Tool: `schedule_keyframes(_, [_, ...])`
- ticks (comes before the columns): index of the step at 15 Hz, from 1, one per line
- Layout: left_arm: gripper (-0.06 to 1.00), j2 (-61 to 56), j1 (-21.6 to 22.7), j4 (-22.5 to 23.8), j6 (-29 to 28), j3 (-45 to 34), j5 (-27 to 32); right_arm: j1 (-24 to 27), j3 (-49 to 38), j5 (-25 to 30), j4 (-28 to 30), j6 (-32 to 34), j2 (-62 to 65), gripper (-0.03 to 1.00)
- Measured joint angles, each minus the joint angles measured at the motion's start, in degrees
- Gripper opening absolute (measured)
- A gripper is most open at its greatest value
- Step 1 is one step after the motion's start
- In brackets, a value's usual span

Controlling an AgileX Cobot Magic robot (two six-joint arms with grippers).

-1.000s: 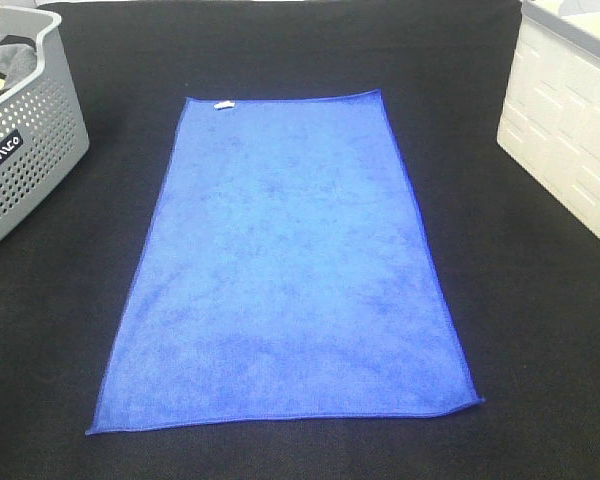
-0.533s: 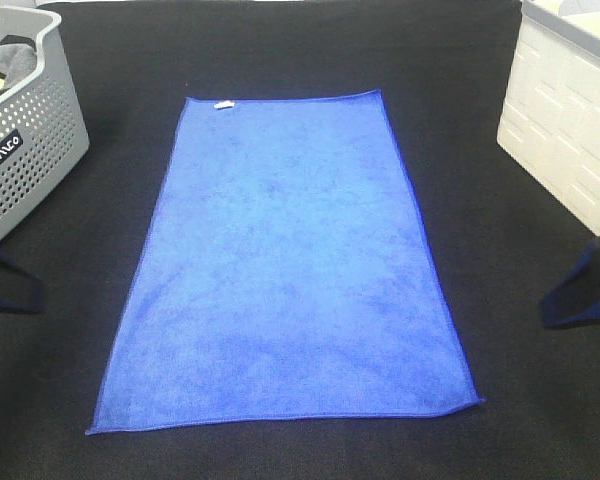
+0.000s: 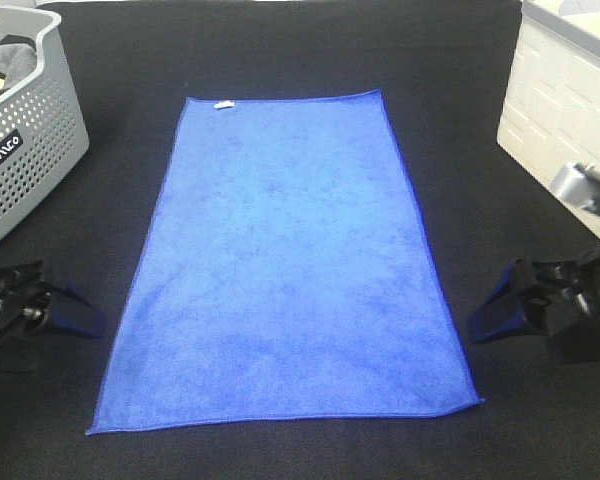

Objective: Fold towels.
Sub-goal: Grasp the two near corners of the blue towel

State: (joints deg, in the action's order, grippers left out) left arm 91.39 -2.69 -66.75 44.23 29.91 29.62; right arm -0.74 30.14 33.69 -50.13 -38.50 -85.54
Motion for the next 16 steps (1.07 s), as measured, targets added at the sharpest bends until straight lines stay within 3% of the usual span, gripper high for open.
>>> schedule_keyframes(3, [0.76, 4.93, 0.0, -8.59, 9.11, 0.06, -0.06, 0.0, 0.06, -1.32, -6.36, -7.91, -5.61, 0.86])
schedule_keyframes(8, [0.76, 11.17, 0.0, -17.7, 18.79, 0.11, 0.06, 0.0, 0.17, -1.15, -20.57, -23.09, -14.73, 0.82])
schedule_keyframes(12, [0.74, 12.95, -1.15, -19.82, 20.05, 0.8, 0.86, 0.0, 0.17, -0.06, -26.01, -28.76, -16.84, 0.76])
schedule_keyframes(16, [0.71, 16.33, -7.1, -25.27, 21.37, 3.55, 2.06, -1.72, 1.72, 1.89, -29.62, -31.97, -20.11, 0.74])
